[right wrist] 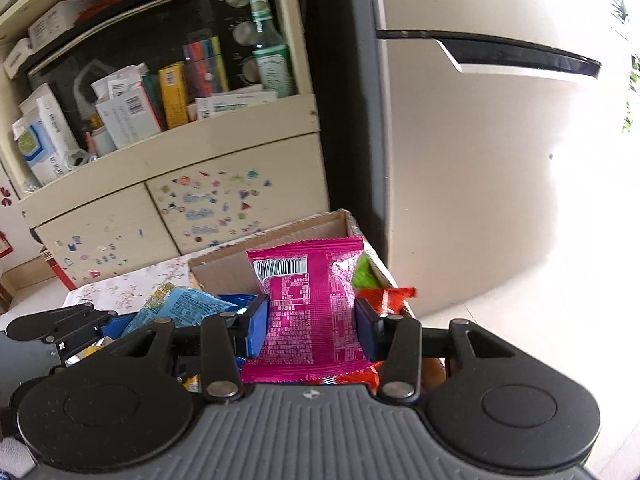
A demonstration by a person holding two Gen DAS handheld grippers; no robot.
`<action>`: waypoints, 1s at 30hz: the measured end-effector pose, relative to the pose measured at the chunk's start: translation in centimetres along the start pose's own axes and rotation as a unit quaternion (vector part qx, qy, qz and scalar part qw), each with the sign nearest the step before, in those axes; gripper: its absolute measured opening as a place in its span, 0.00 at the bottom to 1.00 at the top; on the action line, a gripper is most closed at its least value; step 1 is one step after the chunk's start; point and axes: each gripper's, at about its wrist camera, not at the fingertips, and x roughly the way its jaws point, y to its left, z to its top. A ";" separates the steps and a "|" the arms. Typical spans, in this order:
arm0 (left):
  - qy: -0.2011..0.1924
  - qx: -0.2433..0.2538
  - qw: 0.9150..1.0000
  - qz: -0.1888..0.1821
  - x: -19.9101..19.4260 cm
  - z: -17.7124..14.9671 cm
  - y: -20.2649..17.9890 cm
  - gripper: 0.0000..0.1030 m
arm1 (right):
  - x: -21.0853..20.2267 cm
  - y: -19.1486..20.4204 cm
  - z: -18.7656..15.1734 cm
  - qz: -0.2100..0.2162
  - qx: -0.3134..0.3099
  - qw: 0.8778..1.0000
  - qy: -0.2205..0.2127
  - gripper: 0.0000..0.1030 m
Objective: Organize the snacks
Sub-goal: 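Lift the light blue and pink bags and carry them over the box, then open the left gripper over the box while the right releases the pink bag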
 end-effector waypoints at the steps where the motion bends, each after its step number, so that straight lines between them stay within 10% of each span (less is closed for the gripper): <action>1: 0.002 0.001 1.000 -0.008 0.3 0.0 -0.5 0.58 | -0.1 -0.3 0.0 -0.003 0.004 1.000 0.001 0.50; 7: 0.006 0.012 0.999 -0.042 1.8 -0.5 -2.8 0.62 | -0.1 -1.7 -0.2 -0.021 0.027 0.999 0.009 0.53; 12: -0.014 0.009 0.998 -0.057 1.0 -0.4 -3.5 0.92 | -0.3 -1.9 -0.2 -0.023 0.037 0.999 0.004 0.64; 30: 0.007 -0.021 1.000 0.018 -2.1 -0.2 1.0 0.93 | 0.1 0.2 0.2 0.008 0.014 1.000 -0.001 0.75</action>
